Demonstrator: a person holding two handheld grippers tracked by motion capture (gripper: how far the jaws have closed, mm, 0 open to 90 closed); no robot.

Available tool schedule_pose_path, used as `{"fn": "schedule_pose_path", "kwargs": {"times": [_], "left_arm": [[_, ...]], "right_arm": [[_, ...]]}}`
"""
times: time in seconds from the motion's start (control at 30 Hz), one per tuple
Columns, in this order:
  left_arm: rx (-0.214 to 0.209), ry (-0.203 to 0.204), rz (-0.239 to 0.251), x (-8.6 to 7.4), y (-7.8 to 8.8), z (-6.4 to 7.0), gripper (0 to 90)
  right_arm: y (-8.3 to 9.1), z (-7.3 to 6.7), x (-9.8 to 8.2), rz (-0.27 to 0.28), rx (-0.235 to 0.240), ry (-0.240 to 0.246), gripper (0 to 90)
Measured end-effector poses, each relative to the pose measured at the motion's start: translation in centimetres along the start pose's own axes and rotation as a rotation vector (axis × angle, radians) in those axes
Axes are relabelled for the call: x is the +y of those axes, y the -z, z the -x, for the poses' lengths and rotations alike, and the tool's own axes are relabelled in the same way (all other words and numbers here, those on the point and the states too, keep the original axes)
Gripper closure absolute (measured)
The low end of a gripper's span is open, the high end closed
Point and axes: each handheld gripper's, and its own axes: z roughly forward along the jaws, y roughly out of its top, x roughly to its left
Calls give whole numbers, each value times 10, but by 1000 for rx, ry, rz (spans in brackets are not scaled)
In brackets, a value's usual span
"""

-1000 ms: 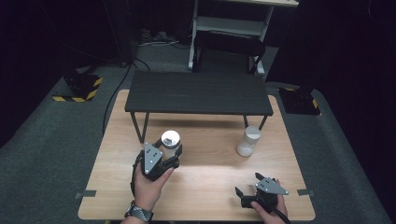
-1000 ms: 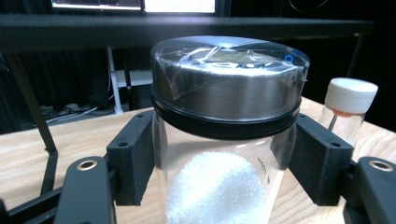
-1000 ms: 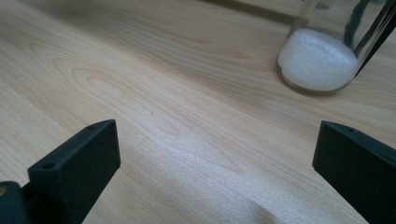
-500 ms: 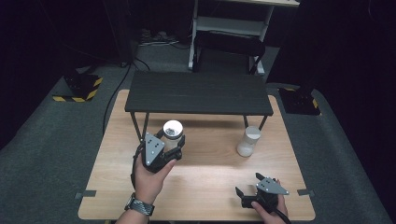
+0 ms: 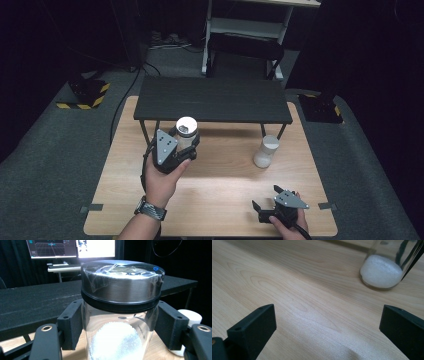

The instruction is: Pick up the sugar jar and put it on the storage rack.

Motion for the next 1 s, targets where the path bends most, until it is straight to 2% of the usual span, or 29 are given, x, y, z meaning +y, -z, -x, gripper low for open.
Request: {"fn": "schedule_pose_path", "kwargs": {"times": [0.17, 0.37, 0.67, 0.87, 1.0], "left_arm": [[8, 9, -5, 7, -8, -5, 310], [16, -8, -4, 18, -17, -6, 310], [25, -9, 7, 32, -31, -6, 310], [38, 16, 3, 39, -44, -9, 310], [54, 15, 5, 39, -53, -9, 310]], "right_arm": [[0, 1, 0, -6, -5, -8, 0], [0, 2, 0, -6, -2, -4, 0], [0, 1, 0, -5, -2, -2, 0], [1, 2, -1, 0, 3, -3, 0], [1, 3, -1, 2, 3, -4, 0]]}}
